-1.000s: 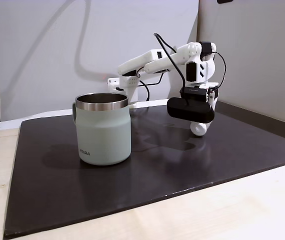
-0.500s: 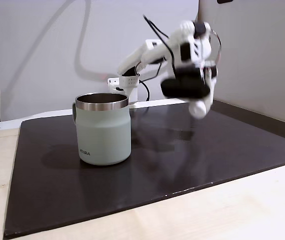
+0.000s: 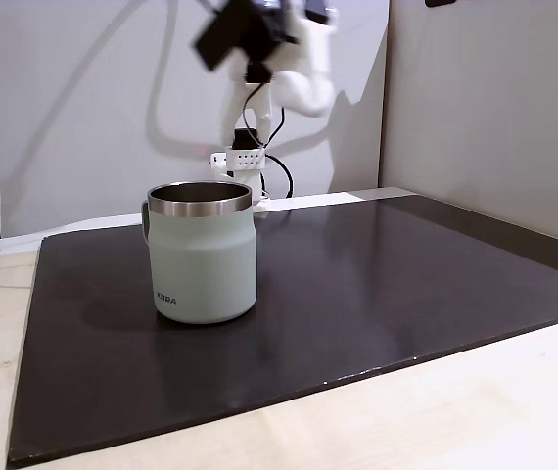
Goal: Grasp a gauze and put it in the cup.
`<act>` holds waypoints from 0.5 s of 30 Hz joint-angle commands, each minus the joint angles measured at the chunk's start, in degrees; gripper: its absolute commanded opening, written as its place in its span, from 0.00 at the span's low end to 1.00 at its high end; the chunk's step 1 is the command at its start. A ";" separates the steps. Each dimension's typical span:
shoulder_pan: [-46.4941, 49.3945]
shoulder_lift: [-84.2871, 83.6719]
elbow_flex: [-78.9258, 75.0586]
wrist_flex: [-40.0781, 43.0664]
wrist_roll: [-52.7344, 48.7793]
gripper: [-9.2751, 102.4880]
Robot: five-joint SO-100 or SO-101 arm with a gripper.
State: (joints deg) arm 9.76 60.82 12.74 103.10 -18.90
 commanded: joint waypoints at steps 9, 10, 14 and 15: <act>13.71 -3.43 -10.72 -0.53 -4.31 0.09; 14.24 -4.31 -11.25 -0.62 -4.48 0.09; 15.03 -7.03 -11.78 -2.20 -5.19 0.09; 14.94 -7.65 -11.78 -2.46 -5.54 0.09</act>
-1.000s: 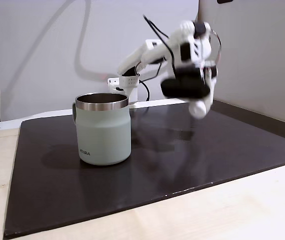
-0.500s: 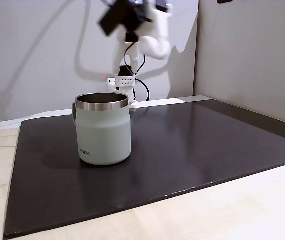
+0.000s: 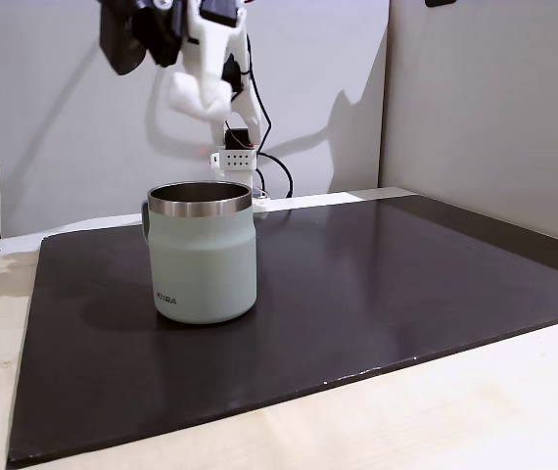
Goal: Grasp a gauze and put it in the cup.
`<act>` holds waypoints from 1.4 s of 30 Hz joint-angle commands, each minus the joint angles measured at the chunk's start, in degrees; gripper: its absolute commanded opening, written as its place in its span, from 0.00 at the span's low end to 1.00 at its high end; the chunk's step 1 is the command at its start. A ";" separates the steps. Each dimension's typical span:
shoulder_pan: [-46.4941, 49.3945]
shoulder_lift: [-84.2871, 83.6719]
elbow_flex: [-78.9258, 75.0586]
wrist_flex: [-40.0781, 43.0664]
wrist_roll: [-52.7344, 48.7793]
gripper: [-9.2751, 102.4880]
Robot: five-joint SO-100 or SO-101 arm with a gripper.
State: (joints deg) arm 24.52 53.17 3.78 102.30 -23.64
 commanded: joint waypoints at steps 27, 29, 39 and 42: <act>-0.26 -12.83 -8.88 -5.80 0.00 0.23; 0.09 -12.83 -8.88 -5.10 0.26 0.29; 0.44 -12.83 -10.28 -2.99 0.35 0.33; 0.09 -12.83 -10.90 -2.64 0.35 0.33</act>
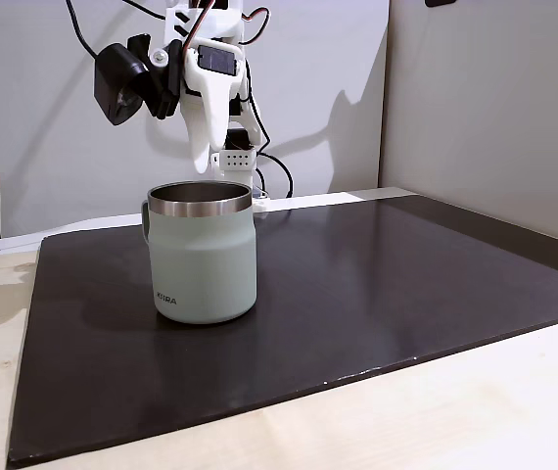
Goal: Grasp a gauze and put it in the cup.
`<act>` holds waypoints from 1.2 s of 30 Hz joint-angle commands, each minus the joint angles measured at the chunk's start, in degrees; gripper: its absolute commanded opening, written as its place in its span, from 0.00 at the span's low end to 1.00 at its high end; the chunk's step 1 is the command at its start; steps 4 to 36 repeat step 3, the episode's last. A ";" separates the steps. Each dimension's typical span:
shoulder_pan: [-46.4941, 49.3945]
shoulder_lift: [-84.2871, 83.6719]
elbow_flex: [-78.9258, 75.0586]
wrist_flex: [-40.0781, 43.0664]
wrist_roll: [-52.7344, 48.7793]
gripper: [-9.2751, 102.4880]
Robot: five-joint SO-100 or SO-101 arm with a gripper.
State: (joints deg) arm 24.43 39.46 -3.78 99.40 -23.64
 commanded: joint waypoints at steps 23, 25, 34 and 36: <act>-0.09 0.88 -3.52 0.62 0.35 0.33; -0.09 0.88 -3.52 0.62 0.35 0.33; -0.09 0.88 -3.52 0.62 0.35 0.33; -0.09 0.88 -3.52 0.62 0.35 0.33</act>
